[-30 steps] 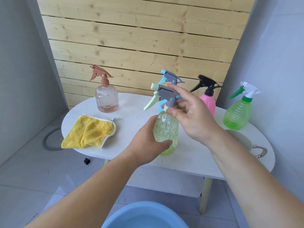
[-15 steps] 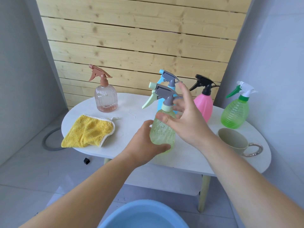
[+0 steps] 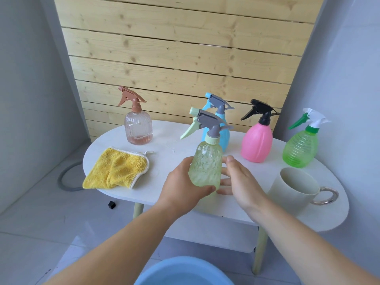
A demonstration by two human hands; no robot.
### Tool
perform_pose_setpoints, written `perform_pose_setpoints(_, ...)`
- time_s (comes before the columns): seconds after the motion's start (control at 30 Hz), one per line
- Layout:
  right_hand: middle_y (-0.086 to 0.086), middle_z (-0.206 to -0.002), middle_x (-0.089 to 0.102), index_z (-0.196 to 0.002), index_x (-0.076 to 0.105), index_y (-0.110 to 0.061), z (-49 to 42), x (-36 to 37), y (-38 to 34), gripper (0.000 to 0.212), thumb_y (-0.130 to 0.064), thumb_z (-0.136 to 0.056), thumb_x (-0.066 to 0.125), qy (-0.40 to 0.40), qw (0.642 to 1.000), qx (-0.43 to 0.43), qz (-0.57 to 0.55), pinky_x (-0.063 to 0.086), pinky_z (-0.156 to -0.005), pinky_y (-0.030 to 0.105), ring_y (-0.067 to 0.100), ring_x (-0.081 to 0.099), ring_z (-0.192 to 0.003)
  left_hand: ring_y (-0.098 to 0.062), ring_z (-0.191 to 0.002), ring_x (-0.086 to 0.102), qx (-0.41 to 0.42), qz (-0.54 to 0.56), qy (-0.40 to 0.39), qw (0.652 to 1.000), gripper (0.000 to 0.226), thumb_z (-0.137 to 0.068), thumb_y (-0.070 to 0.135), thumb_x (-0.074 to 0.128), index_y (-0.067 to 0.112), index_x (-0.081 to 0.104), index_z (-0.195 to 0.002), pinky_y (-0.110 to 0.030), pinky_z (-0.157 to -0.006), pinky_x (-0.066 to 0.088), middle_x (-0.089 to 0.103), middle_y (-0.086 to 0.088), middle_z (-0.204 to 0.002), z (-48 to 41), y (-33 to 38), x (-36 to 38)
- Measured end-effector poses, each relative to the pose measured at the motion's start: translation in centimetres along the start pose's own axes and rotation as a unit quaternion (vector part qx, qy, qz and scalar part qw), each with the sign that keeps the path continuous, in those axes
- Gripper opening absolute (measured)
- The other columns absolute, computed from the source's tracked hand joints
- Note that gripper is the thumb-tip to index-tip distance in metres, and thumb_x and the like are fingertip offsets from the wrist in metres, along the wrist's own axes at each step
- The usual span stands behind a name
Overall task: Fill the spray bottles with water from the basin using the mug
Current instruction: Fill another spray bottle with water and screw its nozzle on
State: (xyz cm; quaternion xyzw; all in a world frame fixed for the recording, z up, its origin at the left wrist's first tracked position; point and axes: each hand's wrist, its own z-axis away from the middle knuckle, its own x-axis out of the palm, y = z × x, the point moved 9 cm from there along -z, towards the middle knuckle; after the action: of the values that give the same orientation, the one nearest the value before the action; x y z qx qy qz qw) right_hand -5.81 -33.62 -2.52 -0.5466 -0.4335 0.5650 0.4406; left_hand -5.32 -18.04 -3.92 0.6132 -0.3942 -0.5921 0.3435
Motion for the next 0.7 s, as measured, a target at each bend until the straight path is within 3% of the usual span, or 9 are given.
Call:
perform_pose_setpoints(0.1,0.013,-0.124,0.064,-0.112,0.054,-0.031,-1.3,1.6,-0.6,0.03,-0.043,-0.107,0.027,-0.011,1.0,-0.007,-0.003,0.052,-0.097,0.05,0.03,0.065,-0.109,-0.015,-0.113,0.067,-0.001,-0.01,0.005,1.0,0.08,-0.065,0.03,0.096,0.032,0.056,-0.134,-0.041,-0.098,0.056,0.069,0.011,-0.121,-1.8,-0.1,-2.2)
perform_pose_setpoints(0.2,-0.005,-0.123,0.065,-0.103,0.058,-0.047,-3.7,3.9,-1.3,0.031,-0.043,-0.106,0.028,-0.035,0.999,0.009,-0.035,0.05,-0.101,0.046,0.02,0.062,-0.116,-0.016,-0.11,0.068,-0.022,-0.017,-0.001,1.0,0.083,-0.066,0.023,0.098,0.026,0.057,-0.138,-0.041,-0.097,0.057,0.07,0.004,-0.122,-5.0,-0.4,-5.0)
perform_pose_setpoints(0.3,-0.025,-0.1,0.07,-0.083,0.065,-0.056,-6.9,5.8,-2.5,0.047,-0.042,-0.106,0.027,-0.051,0.995,0.024,-0.077,0.049,-0.104,0.039,0.013,0.064,-0.114,-0.015,-0.107,0.068,-0.039,-0.018,-0.003,0.999,0.084,-0.07,0.019,0.096,0.026,0.055,-0.143,-0.033,-0.09,0.056,0.071,0.002,-0.121,-8.4,-1.1,-7.1)
perform_pose_setpoints(0.4,-0.027,-0.095,0.068,-0.084,0.066,-0.05,-9.9,7.2,-2.7,0.046,-0.045,-0.107,0.026,-0.051,0.994,0.032,-0.095,0.047,-0.106,0.037,0.011,0.064,-0.114,-0.02,-0.11,0.065,-0.042,-0.028,0.001,0.999,0.086,-0.073,0.017,0.094,0.025,0.052,-0.148,-0.033,-0.092,0.051,0.069,0.0,-0.124,-11.7,-1.6,-8.0)
perform_pose_setpoints(0.53,-0.03,-0.088,0.069,-0.092,0.063,-0.042,-13.2,8.3,-1.9,0.041,-0.049,-0.106,0.026,-0.051,0.99,0.037,-0.127,0.049,-0.097,0.027,0.009,0.064,-0.114,-0.019,-0.104,0.065,-0.036,-0.041,-0.016,0.998,0.081,-0.076,0.015,0.092,0.027,0.055,-0.146,-0.026,-0.071,0.047,0.069,0.003,-0.123,-15.2,-2.3,-8.1)
perform_pose_setpoints(0.6,-0.031,-0.085,0.069,-0.091,0.062,-0.042,-14.4,8.8,-1.6,0.04,-0.048,-0.106,0.025,-0.053,0.99,0.037,-0.126,0.048,-0.099,0.027,0.009,0.064,-0.115,-0.02,-0.109,0.066,-0.032,-0.045,-0.017,0.998,0.081,-0.075,0.014,0.092,0.028,0.055,-0.146,-0.03,-0.081,0.05,0.069,0.003,-0.124,-16.6,-2.9,-8.2)
perform_pose_setpoints(0.7,-0.026,-0.106,0.066,-0.1,0.062,-0.043,-15.8,9.1,-1.2,0.039,-0.051,-0.106,0.024,-0.053,0.994,0.023,-0.09,0.042,-0.11,0.034,0.01,0.059,-0.122,-0.022,-0.112,0.068,-0.031,-0.033,-0.011,0.999,0.083,-0.074,0.012,0.093,0.028,0.055,-0.146,-0.036,-0.099,0.05,0.07,0.002,-0.124,-17.9,-3.9,-8.1)
